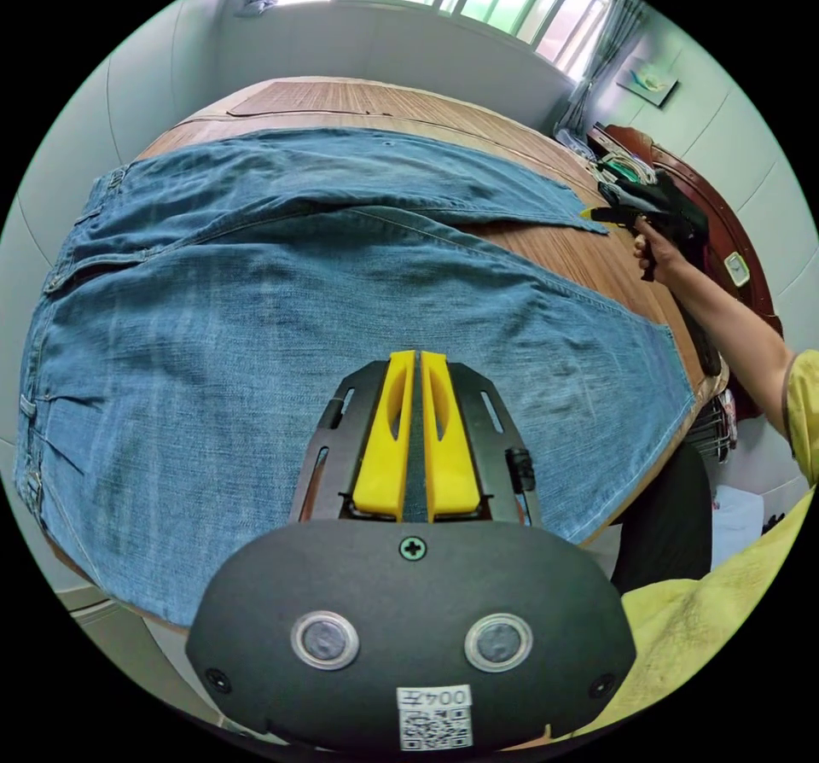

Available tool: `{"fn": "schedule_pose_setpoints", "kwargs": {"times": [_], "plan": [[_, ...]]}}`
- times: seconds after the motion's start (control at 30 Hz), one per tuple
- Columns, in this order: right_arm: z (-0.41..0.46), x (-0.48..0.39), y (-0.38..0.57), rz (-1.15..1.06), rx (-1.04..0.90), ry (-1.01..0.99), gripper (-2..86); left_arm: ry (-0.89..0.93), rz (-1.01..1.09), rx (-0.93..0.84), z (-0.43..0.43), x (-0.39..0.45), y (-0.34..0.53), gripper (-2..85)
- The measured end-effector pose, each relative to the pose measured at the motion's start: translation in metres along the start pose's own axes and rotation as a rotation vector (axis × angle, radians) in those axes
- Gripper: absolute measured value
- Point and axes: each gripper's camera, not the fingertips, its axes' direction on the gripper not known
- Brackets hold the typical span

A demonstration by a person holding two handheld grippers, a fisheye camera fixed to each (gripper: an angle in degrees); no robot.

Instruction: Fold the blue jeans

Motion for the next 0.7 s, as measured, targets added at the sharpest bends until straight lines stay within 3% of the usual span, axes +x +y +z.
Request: {"fn": "schedule_pose_setpoints", "kwargs": {"times": [0.17,0.37,0.53,0.7], "plan": [[-0.052,-0.105,0.099,-0.224,0.132,-0.17,17.7,0.037,-0.02,0.0,-0.006,-0.005,-0.004,0.8],[-0.024,-0.213,0.195,-0.401,0.08,-0.258,17.7,0.037,-0.02,0.001,-0.014,-0.004,-0.01,0.8],[0.0,-0.248,0.217,-0.501,0.053,-0.119,17.9,0.057,-0.031,0.002,-0.02,-0.005,-0.014,1.0],[0.009,-0.239,0.223,-0.489,0.05,-0.16,17.4,0.059,-0.033,0.006,-0.026,-0.002,-0.019,1.9]]}}
